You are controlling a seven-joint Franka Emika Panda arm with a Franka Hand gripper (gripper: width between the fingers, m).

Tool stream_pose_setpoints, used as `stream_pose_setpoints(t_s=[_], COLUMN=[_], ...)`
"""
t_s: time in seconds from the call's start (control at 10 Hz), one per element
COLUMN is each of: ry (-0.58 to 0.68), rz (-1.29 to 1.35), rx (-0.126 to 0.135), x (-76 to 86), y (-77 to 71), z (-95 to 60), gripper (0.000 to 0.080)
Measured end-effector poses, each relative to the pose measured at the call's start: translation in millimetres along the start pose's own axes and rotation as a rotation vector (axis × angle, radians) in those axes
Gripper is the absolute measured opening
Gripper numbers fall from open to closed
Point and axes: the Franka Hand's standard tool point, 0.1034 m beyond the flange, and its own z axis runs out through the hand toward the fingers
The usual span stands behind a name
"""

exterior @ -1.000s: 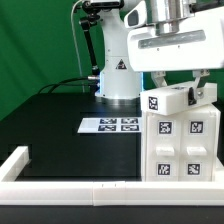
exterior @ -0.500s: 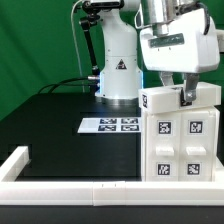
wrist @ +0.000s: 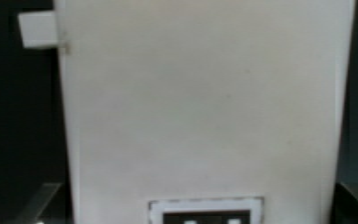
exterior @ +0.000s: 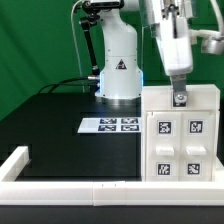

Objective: Assemble cabinet

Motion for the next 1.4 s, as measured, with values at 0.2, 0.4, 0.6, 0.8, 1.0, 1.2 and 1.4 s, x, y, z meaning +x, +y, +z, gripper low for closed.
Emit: stream_pose_setpoints(t_s=[0.2, 0.4, 0.6, 0.8, 1.0, 1.2, 1.4], ry=[-0.015, -0.046, -0.075, -0.079, -0.096, -0.113, -0.129], rz=[0.245, 0.35, 0.415, 0.39, 0.37, 0.363, 0.36], rx=[0.02, 0.022, 0.023, 0.026, 0.035, 0.056, 0.088], x=[-1.3, -4.2, -4.3, -4.8, -7.1, -10.9, -12.3], y=[1.8, 1.1, 0.2, -0.1, -0.1, -0.1, -5.0], z=[-0.1, -0.6, -1.1, -1.0, -9.7, -18.6, -21.3], gripper=[0.0557, 0.0557, 0.0557, 0.0578, 0.0751, 0.0789, 0.0798])
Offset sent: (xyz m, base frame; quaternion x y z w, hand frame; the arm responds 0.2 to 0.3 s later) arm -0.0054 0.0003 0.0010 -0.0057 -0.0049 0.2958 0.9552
